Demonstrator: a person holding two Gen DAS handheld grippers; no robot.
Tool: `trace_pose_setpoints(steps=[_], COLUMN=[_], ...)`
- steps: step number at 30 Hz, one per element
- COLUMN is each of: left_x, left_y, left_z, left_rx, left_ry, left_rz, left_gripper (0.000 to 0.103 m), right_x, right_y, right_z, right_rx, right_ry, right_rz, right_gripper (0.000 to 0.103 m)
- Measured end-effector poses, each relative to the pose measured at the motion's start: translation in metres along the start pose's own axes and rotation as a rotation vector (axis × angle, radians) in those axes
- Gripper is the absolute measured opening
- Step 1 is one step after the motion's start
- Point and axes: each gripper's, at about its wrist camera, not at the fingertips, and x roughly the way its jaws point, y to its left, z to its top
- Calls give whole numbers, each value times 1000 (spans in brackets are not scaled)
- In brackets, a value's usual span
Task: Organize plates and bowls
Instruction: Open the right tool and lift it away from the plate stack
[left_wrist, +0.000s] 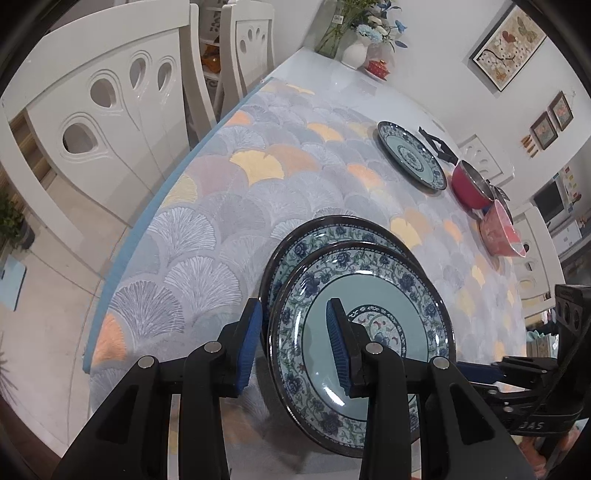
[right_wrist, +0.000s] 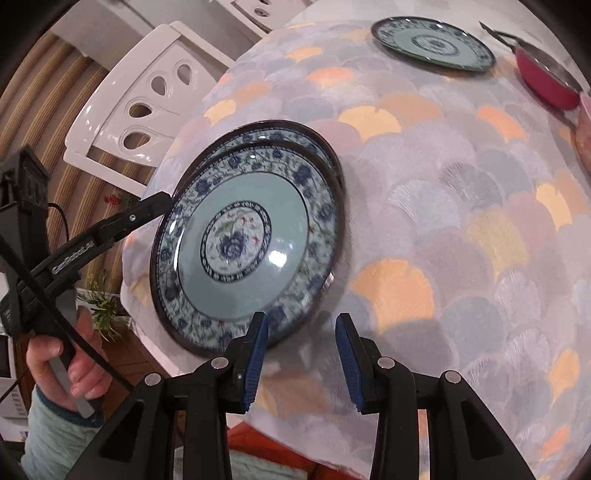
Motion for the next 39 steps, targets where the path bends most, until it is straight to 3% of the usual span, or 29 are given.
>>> trace_pose_setpoints(steps=[9,15,27,34,39], left_x=[2,-4,-6,-1,-1], left_y=[1,5,18,3,-21], left_z=[4,10,22,46,73], left_rx=[-8,-8,-42,18,103], left_ry=[3,-15,-29,-33,-50], left_rz=[-6,0,-12,-41,-70], left_gripper=[32,34,34,34,34], right_x=[7,18,27,12,-15], right_y=[26,41,32,16,-2], right_z=[-4,2,19,27,37], right_rx=[-66,-115,-74,-23,9], right_ry=[102,160,204,177,112], right_rz=[52,33,2,7,0], right_gripper=[37,38,39,39,39])
